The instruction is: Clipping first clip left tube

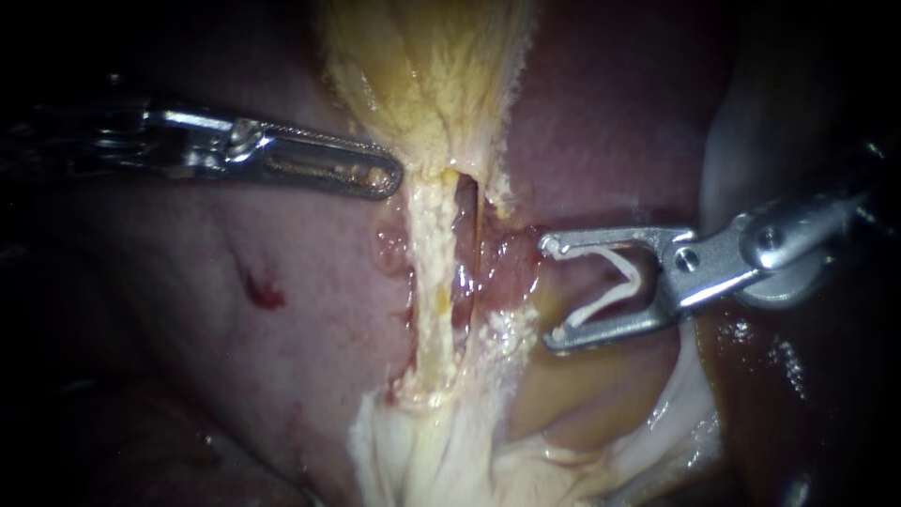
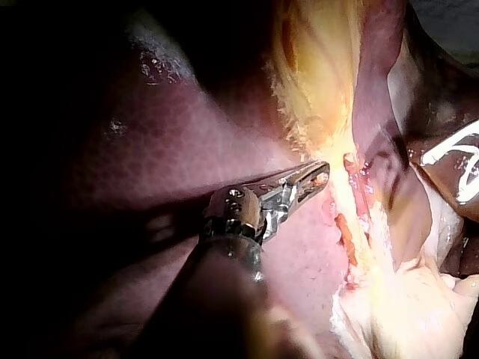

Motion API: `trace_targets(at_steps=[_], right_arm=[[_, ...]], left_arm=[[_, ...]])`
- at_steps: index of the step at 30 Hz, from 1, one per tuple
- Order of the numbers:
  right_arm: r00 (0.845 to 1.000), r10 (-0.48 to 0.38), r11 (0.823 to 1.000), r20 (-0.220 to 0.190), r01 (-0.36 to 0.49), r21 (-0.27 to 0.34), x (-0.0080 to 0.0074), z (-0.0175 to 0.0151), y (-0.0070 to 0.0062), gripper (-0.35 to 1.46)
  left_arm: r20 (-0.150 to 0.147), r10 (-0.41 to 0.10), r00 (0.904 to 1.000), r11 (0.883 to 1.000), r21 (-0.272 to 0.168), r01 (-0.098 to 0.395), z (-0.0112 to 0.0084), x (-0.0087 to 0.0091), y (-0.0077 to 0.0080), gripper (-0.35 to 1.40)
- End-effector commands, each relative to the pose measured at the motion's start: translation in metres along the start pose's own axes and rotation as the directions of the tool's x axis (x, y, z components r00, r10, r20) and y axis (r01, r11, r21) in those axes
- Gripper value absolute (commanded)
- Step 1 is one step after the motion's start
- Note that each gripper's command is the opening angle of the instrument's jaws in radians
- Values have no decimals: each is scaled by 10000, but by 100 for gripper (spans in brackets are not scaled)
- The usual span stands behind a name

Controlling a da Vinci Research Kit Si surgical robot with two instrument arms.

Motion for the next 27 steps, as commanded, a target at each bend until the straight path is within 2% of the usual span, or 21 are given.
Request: trace_targets(at_steps=[1, 8, 12, 17, 24, 27], right_arm=[[10000, 0, 10000, 0, 0, -1, 0, 0, 0, 50], [10000, -2, 10000, 0, 2, 4, 0, -1, 0, 50], [10000, -2, 10000, 0, 2, 4, 0, -1, 0, 50], [10000, 0, 10000, 0, 0, 1, 0, 0, 0, 50], [10000, 1, 10000, 0, -1, 0, 0, 0, 0, 50], [10000, 1, 10000, 0, -1, 1, 0, 0, 0, 50]], left_arm=[[0, 0, 10000, 10000, -2, 0, 0, 0, 0, -35], [-13, 10, 10000, 10000, 21, -10, -6, 3, -1, -35], [3, -71, 10000, 9999, 109, 70, -22, 3, -6, -35], [119, -227, 9997, 9991, 367, 222, -52, -5, -20, -35], [539, -438, 9976, 9978, 531, 410, -93, -24, -41, -35], [755, -542, 9957, 9969, 604, 497, -105, -33, -48, -35]])
